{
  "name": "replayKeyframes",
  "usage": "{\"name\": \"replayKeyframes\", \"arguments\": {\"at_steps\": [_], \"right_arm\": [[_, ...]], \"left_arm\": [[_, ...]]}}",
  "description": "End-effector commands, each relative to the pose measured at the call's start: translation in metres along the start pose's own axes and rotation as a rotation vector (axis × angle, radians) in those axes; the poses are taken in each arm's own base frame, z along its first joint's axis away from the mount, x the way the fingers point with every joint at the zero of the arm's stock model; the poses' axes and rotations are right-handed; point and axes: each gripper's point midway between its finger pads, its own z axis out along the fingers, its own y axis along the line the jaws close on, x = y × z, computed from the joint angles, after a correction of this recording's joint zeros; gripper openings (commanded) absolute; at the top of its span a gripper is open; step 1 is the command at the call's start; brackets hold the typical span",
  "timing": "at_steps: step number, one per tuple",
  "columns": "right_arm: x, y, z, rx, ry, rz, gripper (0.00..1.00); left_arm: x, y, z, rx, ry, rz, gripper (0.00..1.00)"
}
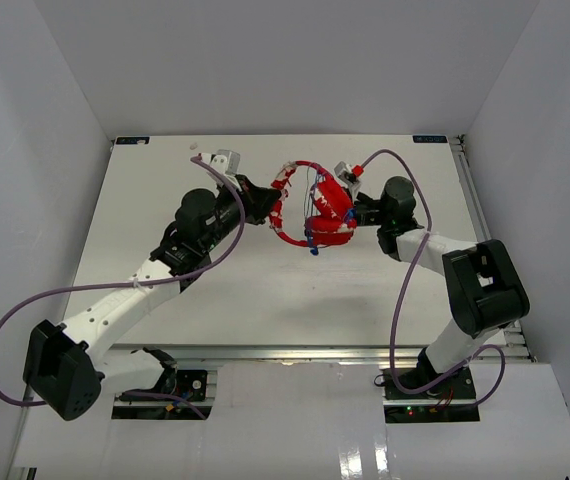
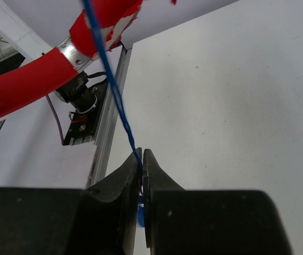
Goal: Wrap the headphones
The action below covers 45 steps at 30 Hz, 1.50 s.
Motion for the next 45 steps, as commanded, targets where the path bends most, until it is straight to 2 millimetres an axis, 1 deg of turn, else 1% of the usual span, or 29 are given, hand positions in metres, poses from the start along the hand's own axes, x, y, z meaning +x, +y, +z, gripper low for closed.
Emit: {"name": "replayKeyframes", "arguments": {"at_steps": [1, 3, 4, 7, 8, 9, 14, 16, 20, 22, 23, 27, 28, 29, 30, 32, 36, 38, 40, 41, 42, 45], "right_arm": [[0.012, 0.004, 0.001, -0.014, -0.014, 0.021, 0.08], [0.022, 0.001, 0.003, -0.013, -0.009, 0.059, 0.08], [0.024, -0.001, 0.004, -0.013, -0.009, 0.07, 0.08], [0.031, -0.008, 0.01, -0.012, -0.008, 0.138, 0.08], [0.038, -0.015, 0.012, -0.003, -0.007, 0.186, 0.08], [0.042, -0.019, 0.014, 0.007, -0.01, 0.218, 0.08], [0.055, -0.037, 0.02, 0.025, -0.051, 0.364, 0.08], [0.065, -0.047, 0.022, 0.033, -0.065, 0.425, 0.09], [0.069, -0.057, 0.027, 0.018, -0.101, 0.501, 0.09], [0.075, -0.068, 0.03, 0.035, -0.11, 0.541, 0.1], [0.078, -0.072, 0.031, 0.047, -0.114, 0.56, 0.11], [0.1, -0.09, 0.032, 0.1, -0.113, 0.654, 0.12], [0.104, -0.093, 0.032, 0.11, -0.116, 0.664, 0.12], [0.11, -0.097, 0.032, 0.123, -0.113, 0.682, 0.12], [0.114, -0.1, 0.031, 0.134, -0.11, 0.694, 0.13], [0.121, -0.104, 0.031, 0.152, -0.106, 0.709, 0.14], [0.128, -0.106, 0.029, 0.176, -0.099, 0.719, 0.19], [0.128, -0.106, 0.029, 0.179, -0.095, 0.714, 0.22], [0.125, -0.105, 0.029, 0.183, -0.091, 0.699, 0.27], [0.125, -0.103, 0.027, 0.19, -0.08, 0.689, 0.29], [0.128, -0.103, 0.025, 0.201, -0.067, 0.705, 0.33], [0.124, -0.102, 0.014, 0.236, -0.051, 0.651, 0.45]], "left_arm": [[-0.02, 0.027, 0.003, -0.158, -0.142, -0.107, 0.0], [-0.011, 0.041, 0.007, -0.213, -0.146, -0.138, 0.0], [-0.007, 0.048, 0.008, -0.238, -0.146, -0.147, 0.0], [0.016, 0.074, 0.013, -0.349, -0.127, -0.188, 0.0], [0.026, 0.086, 0.013, -0.402, -0.109, -0.189, 0.0], [0.035, 0.093, 0.013, -0.435, -0.099, -0.215, 0.0], [0.075, 0.124, 0.001, -0.552, -0.078, -0.337, 0.0], [0.092, 0.137, -0.007, -0.595, -0.067, -0.374, 0.0], [0.113, 0.151, -0.015, -0.654, -0.073, -0.47, 0.0], [0.126, 0.16, -0.018, -0.692, -0.059, -0.483, 0.0], [0.13, 0.163, -0.018, -0.704, -0.057, -0.487, 0.0], [0.149, 0.18, -0.018, -0.786, -0.041, -0.529, 0.0], [0.155, 0.185, -0.017, -0.806, -0.03, -0.535, 0.0], [0.165, 0.192, -0.018, -0.837, -0.008, -0.54, 0.0], [0.167, 0.193, -0.017, -0.848, -0.003, -0.55, 0.0], [0.177, 0.201, -0.016, -0.904, 0.023, -0.57, 0.0], [0.198, 0.217, -0.014, -1.014, 0.103, -0.563, 0.0], [0.202, 0.221, -0.013, -1.041, 0.131, -0.551, 0.0], [0.201, 0.222, -0.011, -1.051, 0.14, -0.537, 0.0], [0.205, 0.224, -0.014, -1.069, 0.16, -0.525, 0.0], [0.203, 0.224, -0.012, -1.069, 0.164, -0.517, 0.0], [0.202, 0.224, -0.013, -1.073, 0.187, -0.492, 0.0]]}}
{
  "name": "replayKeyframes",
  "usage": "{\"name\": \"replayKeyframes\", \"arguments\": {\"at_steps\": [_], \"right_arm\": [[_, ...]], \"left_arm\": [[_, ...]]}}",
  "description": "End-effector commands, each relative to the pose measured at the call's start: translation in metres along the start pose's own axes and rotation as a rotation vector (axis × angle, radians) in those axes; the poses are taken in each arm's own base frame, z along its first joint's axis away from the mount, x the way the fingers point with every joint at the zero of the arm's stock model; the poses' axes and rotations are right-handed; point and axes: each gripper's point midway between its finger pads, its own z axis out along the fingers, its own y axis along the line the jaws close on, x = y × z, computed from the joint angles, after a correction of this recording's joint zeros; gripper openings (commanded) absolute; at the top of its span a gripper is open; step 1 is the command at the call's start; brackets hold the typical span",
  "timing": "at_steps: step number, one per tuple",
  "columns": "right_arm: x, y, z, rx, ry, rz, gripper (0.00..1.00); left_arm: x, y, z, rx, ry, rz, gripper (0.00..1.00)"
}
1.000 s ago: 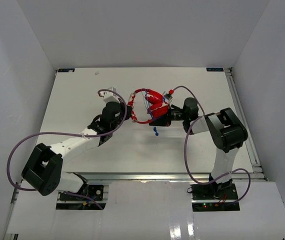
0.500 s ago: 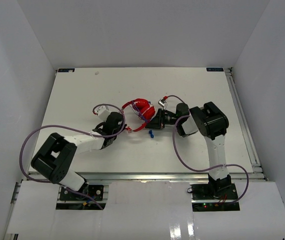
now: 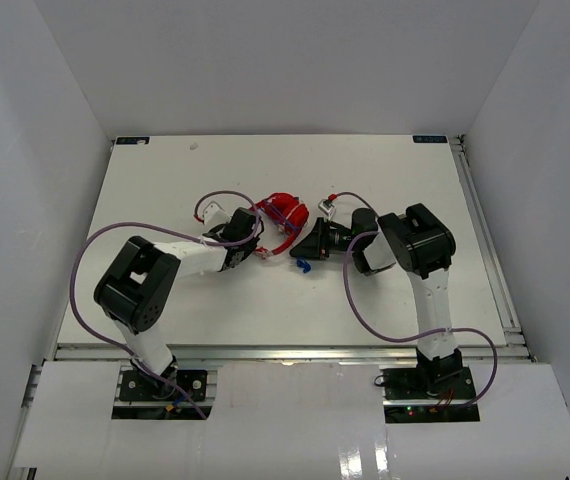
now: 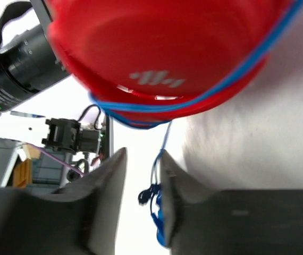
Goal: Wrap the headphones
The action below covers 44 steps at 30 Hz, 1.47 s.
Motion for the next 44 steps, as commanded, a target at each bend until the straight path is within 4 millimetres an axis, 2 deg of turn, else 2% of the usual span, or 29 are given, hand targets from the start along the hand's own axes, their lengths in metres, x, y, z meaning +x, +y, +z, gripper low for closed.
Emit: {"name": "replayKeyframes", "arguments": {"at_steps": [1, 2, 3, 4, 7, 9, 12, 13, 15, 17, 19, 20, 22, 24, 25, 27, 28, 30, 31, 35, 37, 39, 44], "right_arm": [[-0.016, 0.013, -0.017, 0.045, -0.021, -0.151, 0.51], [-0.018, 0.015, -0.023, 0.07, -0.02, -0.156, 0.56], [-0.018, 0.011, -0.029, 0.095, -0.016, -0.203, 0.69], [-0.025, 0.008, -0.036, 0.132, -0.031, -0.222, 0.74], [-0.042, 0.007, -0.056, 0.238, -0.062, -0.29, 0.93], [-0.046, -0.002, -0.071, 0.334, -0.052, -0.326, 0.9], [-0.049, -0.001, -0.087, 0.421, -0.027, -0.376, 0.9], [-0.056, 0.002, -0.092, 0.46, -0.028, -0.439, 0.9], [-0.059, 0.006, -0.107, 0.548, 0.013, -0.531, 0.9], [-0.076, 0.009, -0.126, 0.688, 0.012, -0.643, 0.9], [-0.084, 0.016, -0.147, 0.801, 0.033, -0.713, 0.9], [-0.091, 0.03, -0.165, 0.885, 0.03, -0.794, 0.9], [-0.096, 0.05, -0.184, 0.961, 0.008, -0.884, 0.9], [-0.096, 0.078, -0.202, 1.015, -0.056, -0.961, 0.9], [-0.093, 0.089, -0.208, 1.026, -0.089, -0.977, 0.9], [-0.087, 0.105, -0.215, 1.034, -0.159, -0.978, 0.9], [-0.084, 0.114, -0.218, 1.031, -0.194, -0.981, 0.9], [-0.081, 0.134, -0.23, 1.05, -0.287, -0.994, 0.9], [-0.082, 0.138, -0.237, 1.081, -0.329, -0.981, 0.9], [-0.083, 0.139, -0.268, 1.23, -0.432, -0.927, 0.9], [-0.08, 0.144, -0.275, 1.254, -0.464, -0.924, 0.9], [-0.076, 0.147, -0.278, 1.254, -0.472, -0.904, 0.9], [-0.072, 0.145, -0.291, 1.289, -0.503, -0.868, 0.9]], "left_arm": [[-0.004, 0.004, -0.002, -0.042, 0.006, 0.029, 0.0], [-0.004, 0.006, -0.003, -0.045, 0.01, 0.051, 0.01], [-0.004, 0.006, -0.003, -0.045, 0.013, 0.064, 0.05], [-0.005, 0.004, -0.005, -0.041, 0.015, 0.079, 0.11], [-0.004, 0.002, -0.009, -0.029, 0.033, 0.11, 0.37], [-0.005, -0.002, -0.013, -0.007, 0.045, 0.149, 0.55], [-0.011, -0.014, -0.025, 0.043, 0.052, 0.188, 0.81], [-0.015, -0.02, -0.03, 0.065, 0.051, 0.195, 0.89], [-0.025, -0.031, -0.042, 0.106, 0.039, 0.233, 0.98], [-0.033, -0.043, -0.055, 0.154, 0.033, 0.265, 0.98], [-0.041, -0.05, -0.068, 0.206, 0.023, 0.341, 0.98], [-0.049, -0.057, -0.082, 0.254, 0.008, 0.372, 0.98], [-0.055, -0.064, -0.105, 0.354, -0.006, 0.471, 0.98], [-0.066, -0.077, -0.143, 0.515, -0.048, 0.531, 0.98], [-0.064, -0.08, -0.162, 0.611, -0.054, 0.576, 0.98], [-0.042, -0.074, -0.197, 0.811, 0.01, 0.662, 0.98], [-0.043, -0.072, -0.215, 0.881, -0.017, 0.69, 0.98], [-0.032, -0.067, -0.249, 1.033, 0.011, 0.751, 0.98], [-0.031, -0.061, -0.26, 1.069, 0.008, 0.783, 0.98], [-0.04, -0.039, -0.279, 1.079, -0.076, 0.855, 0.98], [-0.036, -0.021, -0.269, 1.038, -0.091, 0.858, 0.98], [-0.035, -0.012, -0.269, 1.044, -0.116, 0.857, 0.98], [-0.04, -0.005, -0.272, 1.032, -0.159, 0.845, 0.98]]}}
